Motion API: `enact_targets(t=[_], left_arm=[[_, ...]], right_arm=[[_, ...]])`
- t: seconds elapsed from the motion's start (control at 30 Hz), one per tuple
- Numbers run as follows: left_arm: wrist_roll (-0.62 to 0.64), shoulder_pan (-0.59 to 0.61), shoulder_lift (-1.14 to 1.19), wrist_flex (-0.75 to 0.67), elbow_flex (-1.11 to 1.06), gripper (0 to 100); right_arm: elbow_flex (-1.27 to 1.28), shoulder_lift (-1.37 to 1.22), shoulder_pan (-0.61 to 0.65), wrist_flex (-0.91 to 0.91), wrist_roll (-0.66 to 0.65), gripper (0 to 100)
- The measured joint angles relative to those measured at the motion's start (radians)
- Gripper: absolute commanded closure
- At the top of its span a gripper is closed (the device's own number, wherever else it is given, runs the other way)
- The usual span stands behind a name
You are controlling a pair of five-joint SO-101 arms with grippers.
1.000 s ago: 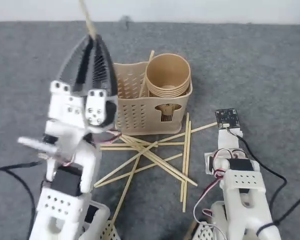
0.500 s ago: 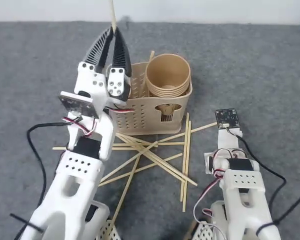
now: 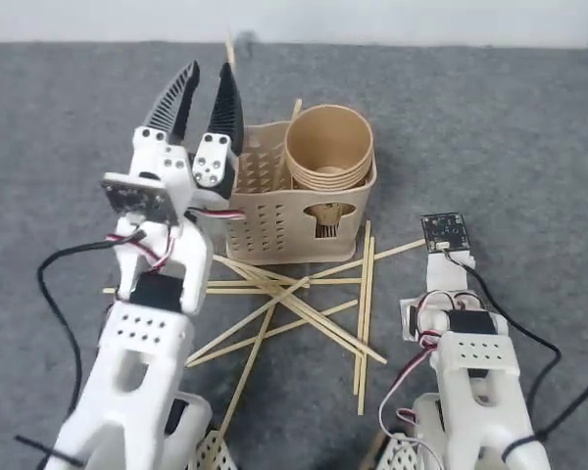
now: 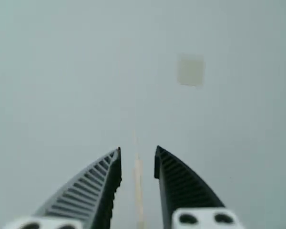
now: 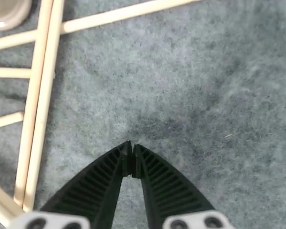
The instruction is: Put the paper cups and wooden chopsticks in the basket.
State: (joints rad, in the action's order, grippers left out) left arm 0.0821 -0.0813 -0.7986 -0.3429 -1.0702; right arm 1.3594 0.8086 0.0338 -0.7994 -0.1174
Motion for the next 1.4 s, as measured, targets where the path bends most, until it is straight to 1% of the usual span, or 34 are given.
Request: enact_targets(t=[0.13,0.3,0.5,0.7,0.9,1.17,1.23,1.4], left_arm=[[0.000,0.005,-0.137,0.144,0.000,89],[0.000,0.017,-0.356,0.388,0.000,89],[0.000,0.124,-0.549,0.666,0.000,89],[0.008,0.267,-0.546,0.868,0.000,89],[0.150,0.358,-0.351,0.956,0.006,89],[0.356,0.376,0.026,1.142,0.130,88],[0.397,0.376,0.110,1.163,0.160,88],[0.468,0.376,0.315,1.166,0.222,88]], right_arm=[[0.000,0.000,0.000,0.000,0.000,99.1],[0.000,0.000,0.000,0.000,0.000,99.1],[0.000,0.000,0.000,0.000,0.000,99.1],[0.000,0.000,0.000,0.000,0.000,99.1],[0.000,0.000,0.000,0.000,0.000,99.1],[0.000,0.000,0.000,0.000,0.000,99.1],[0.003,0.000,0.000,0.002,0.000,99.1],[0.021,0.002,-0.003,0.002,0.000,99.1]])
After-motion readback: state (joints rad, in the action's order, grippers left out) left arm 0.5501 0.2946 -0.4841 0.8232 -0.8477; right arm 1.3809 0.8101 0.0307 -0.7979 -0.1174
